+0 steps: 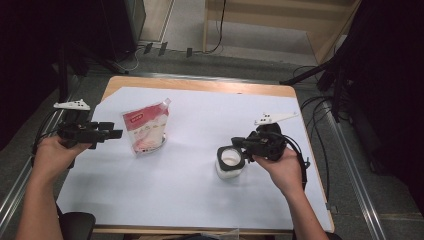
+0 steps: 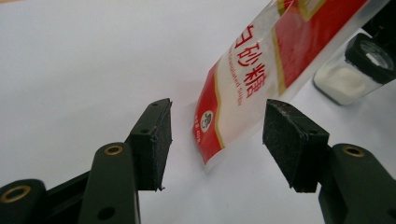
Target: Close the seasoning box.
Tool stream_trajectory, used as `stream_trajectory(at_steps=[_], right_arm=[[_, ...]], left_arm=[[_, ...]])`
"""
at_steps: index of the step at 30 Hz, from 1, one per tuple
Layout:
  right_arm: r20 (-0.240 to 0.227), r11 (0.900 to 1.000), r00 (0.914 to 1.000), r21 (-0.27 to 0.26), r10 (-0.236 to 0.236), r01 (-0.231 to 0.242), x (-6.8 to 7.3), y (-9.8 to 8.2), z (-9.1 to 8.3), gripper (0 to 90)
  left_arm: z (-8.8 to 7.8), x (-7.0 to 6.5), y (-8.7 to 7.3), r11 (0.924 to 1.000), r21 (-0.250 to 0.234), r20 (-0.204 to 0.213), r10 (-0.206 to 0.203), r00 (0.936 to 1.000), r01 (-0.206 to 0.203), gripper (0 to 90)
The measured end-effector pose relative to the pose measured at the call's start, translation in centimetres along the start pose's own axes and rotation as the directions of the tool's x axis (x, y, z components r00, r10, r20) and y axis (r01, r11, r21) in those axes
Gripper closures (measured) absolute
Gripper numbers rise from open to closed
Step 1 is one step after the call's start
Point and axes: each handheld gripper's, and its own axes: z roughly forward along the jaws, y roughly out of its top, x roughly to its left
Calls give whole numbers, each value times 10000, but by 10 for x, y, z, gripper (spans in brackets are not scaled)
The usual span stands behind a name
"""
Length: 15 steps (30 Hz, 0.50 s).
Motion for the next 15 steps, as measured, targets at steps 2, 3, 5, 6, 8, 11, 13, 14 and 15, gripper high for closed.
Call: stream_trajectory(at_steps=[2, 3, 5, 6, 8, 11, 13, 14, 15], right_arm=[[103, 9999, 9999, -93, 69, -68, -3, 0, -5, 900], [162, 9998, 9998, -146, 97, -94, -5, 0, -9, 900], [327, 9995, 9993, -264, 179, -170, -9, 1, -17, 900], [376, 9991, 9990, -337, 256, -243, -11, 1, -22, 900], [609, 9981, 9976, -542, 338, -305, -16, 1, -33, 900], [851, 9958, 9949, -779, 547, -481, -24, -1, -46, 900], [1047, 9941, 9919, -887, 716, -624, -29, -3, -53, 900], [1129, 9931, 9902, -928, 827, -723, -32, -4, -57, 900], [1201, 9928, 9891, -947, 847, -735, -34, -5, -58, 900]], left_arm=[[2, 3, -1, 9999, 101, -20, -111, 9999, 111, 426], [4, 4, -2, 9997, 158, -78, -188, 9998, 190, 420], [7, 6, -3, 9998, 146, -158, -136, 9998, 139, 422], [8, 7, -4, 9998, 180, -177, -125, 9998, 128, 422], [10, 9, -4, 9997, 214, -179, -92, 9998, 96, 421], [14, 10, -4, 9996, 245, -192, -168, 9997, 173, 419], [17, 10, -4, 9994, 312, -249, -108, 9996, 115, 417], [17, 10, -4, 9994, 345, -271, -66, 9996, 76, 417], [18, 10, -4, 9993, 362, -228, -54, 9997, 63, 416]])
